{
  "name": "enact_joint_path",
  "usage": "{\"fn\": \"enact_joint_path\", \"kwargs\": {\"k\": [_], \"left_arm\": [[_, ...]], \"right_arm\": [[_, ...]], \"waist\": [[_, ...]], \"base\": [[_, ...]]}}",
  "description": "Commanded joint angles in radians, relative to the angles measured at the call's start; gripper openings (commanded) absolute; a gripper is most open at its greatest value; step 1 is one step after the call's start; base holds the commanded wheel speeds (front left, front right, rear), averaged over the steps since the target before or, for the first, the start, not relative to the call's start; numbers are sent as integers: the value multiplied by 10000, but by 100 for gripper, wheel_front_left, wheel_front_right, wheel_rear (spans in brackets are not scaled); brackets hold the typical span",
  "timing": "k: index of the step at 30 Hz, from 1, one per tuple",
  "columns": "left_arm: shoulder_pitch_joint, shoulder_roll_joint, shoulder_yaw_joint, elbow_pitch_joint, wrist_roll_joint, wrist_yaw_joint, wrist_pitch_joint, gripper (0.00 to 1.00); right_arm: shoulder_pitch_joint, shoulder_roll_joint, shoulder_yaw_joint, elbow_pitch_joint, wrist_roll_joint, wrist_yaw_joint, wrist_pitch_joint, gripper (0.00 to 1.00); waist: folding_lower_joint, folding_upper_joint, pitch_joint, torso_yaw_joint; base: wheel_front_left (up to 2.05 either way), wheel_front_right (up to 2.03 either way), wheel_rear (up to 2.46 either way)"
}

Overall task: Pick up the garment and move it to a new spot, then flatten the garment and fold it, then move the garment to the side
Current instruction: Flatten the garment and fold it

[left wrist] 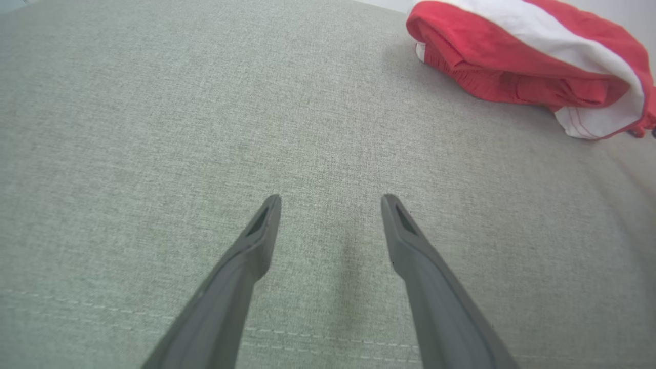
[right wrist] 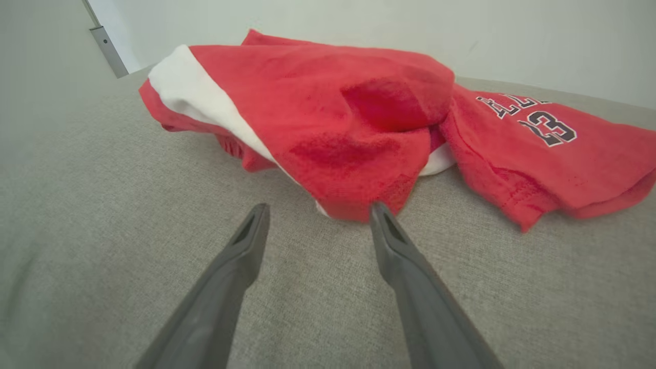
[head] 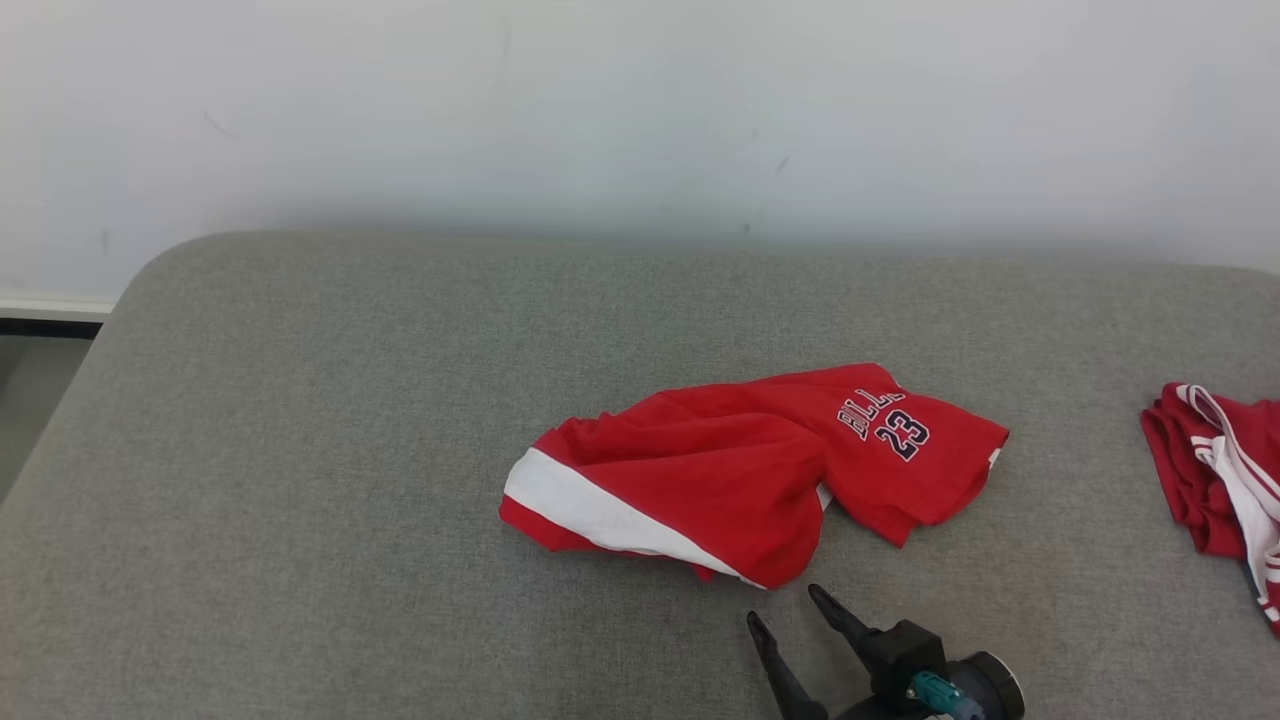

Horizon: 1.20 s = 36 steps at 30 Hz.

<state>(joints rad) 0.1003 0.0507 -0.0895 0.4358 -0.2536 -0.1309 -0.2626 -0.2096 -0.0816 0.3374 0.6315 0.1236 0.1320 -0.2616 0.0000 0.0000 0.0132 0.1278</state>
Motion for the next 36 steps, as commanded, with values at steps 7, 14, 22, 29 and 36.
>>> {"fn": "enact_joint_path", "kwargs": {"k": [7, 14, 22, 29, 36], "left_arm": [[-53, -6, -32, 26, -77, 17, -29, 100], [-129, -4, -149, 20, -136, 13, -29, 100], [-118, -3, 6, 19, -132, 10, -29, 100], [273, -6, 168, -13, -173, 8, -29, 100], [347, -6, 115, -85, -283, 11, -29, 100]], "right_arm": [[-510, 28, -44, 390, -398, -30, -41, 65], [-853, 115, -371, 810, -894, -30, -43, 45], [-1109, 201, -616, 815, -974, -30, -43, 0], [-458, -336, -1402, -447, -789, -30, -41, 0], [146, -1361, -1601, -1680, -719, -32, 89, 0]], "waist": [[0, 0, 205, 162], [0, 0, 247, 304], [0, 0, 269, 270], [0, 0, -314, -345], [0, 0, -629, -1180]], "base": [[0, 0, 0], [0, 0, 0], [0, 0, 0], [0, 0, 0], [0, 0, 0]]}}
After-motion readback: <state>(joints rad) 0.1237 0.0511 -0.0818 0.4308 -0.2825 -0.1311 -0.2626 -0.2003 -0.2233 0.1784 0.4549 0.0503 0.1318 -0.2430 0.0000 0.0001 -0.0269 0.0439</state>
